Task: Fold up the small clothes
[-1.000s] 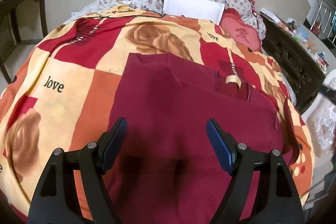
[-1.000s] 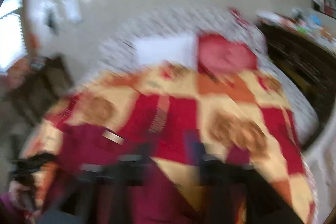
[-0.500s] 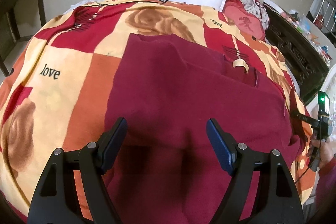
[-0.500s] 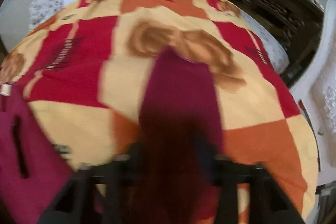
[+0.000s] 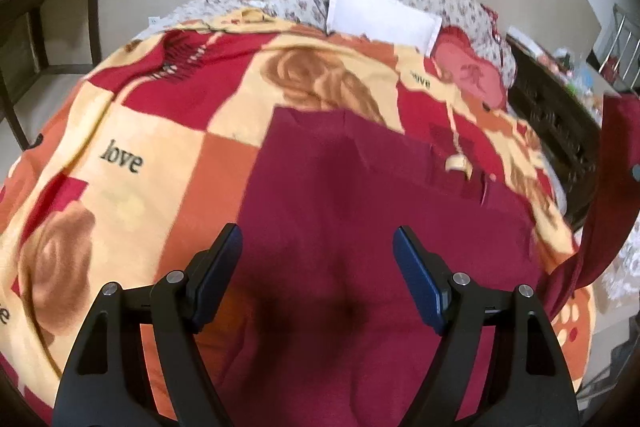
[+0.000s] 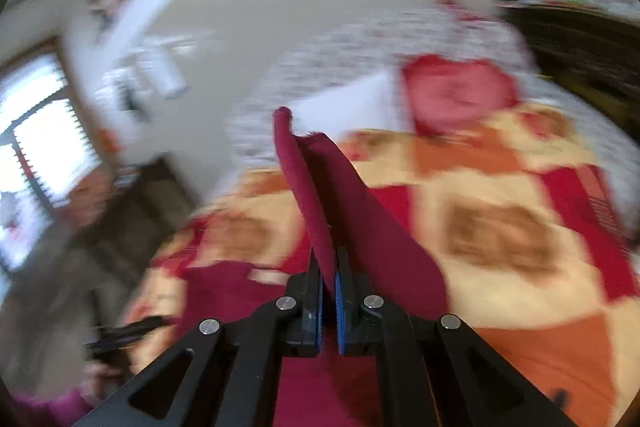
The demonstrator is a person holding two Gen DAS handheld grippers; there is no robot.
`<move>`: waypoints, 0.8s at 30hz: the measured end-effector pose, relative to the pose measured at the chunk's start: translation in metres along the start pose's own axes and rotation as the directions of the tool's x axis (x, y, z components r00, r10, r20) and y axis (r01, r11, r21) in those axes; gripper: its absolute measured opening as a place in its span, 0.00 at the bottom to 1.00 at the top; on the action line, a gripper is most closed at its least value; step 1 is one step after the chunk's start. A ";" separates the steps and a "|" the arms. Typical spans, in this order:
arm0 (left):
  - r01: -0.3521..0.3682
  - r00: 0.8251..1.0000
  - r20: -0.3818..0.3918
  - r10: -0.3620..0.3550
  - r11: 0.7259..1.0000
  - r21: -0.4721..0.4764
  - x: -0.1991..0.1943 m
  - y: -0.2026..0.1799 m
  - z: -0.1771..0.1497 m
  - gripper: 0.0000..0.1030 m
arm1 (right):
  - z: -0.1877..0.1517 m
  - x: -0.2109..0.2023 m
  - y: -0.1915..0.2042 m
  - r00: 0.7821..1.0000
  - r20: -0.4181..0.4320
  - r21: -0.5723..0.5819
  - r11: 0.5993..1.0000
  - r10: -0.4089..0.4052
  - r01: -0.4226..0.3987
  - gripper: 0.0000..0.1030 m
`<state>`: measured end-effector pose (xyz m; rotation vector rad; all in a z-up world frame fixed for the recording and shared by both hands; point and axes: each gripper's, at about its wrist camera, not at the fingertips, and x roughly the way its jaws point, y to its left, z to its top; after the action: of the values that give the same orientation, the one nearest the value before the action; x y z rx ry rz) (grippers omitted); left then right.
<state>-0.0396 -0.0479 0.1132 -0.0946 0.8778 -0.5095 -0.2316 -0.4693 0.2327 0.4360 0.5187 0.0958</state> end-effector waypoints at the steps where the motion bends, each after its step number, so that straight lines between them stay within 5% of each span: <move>1: 0.000 1.000 0.014 0.000 1.000 -0.005 -0.005 0.002 0.002 0.76 | 0.003 0.010 0.020 0.997 -0.028 -0.031 0.997 0.066 -0.067 0.04; 4: -0.009 0.999 0.043 0.009 1.000 -0.010 -0.018 0.010 0.007 0.76 | 0.003 0.035 0.065 0.972 -0.091 -0.083 0.971 0.215 -0.222 0.04; 8: -0.027 0.997 0.072 0.029 0.999 -0.020 -0.033 0.025 0.014 0.76 | -0.004 0.077 0.120 0.894 -0.223 -0.124 0.898 0.389 -0.422 0.04; 13: -0.066 0.989 0.128 0.079 0.992 -0.104 -0.053 0.062 0.021 0.76 | -0.021 0.162 0.155 0.835 -0.412 -0.152 0.876 0.365 -0.458 0.04; 17: -0.095 0.985 0.129 0.114 0.985 -0.142 -0.052 0.079 0.024 0.76 | -0.049 0.245 0.151 0.802 -0.534 -0.162 0.899 0.267 -0.408 0.04; 19: -0.095 0.987 0.112 0.111 0.986 -0.140 -0.046 0.078 0.024 0.76 | -0.073 0.296 0.144 0.760 -0.620 -0.155 0.920 0.194 -0.361 0.04; 23: -0.090 0.992 0.087 0.096 0.993 -0.076 -0.032 0.062 0.024 0.76 | -0.083 0.336 0.127 0.827 -0.561 -0.298 0.943 -0.050 -0.145 0.04; 24: -0.087 0.993 0.080 0.091 0.995 -0.056 -0.028 0.057 0.024 0.76 | -0.080 0.334 0.122 0.839 -0.542 -0.284 0.951 -0.054 -0.122 0.04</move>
<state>-0.0137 0.0123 0.1322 -0.1226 0.8108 -0.3964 0.0201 -0.2631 0.0691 0.0985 1.0451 0.3402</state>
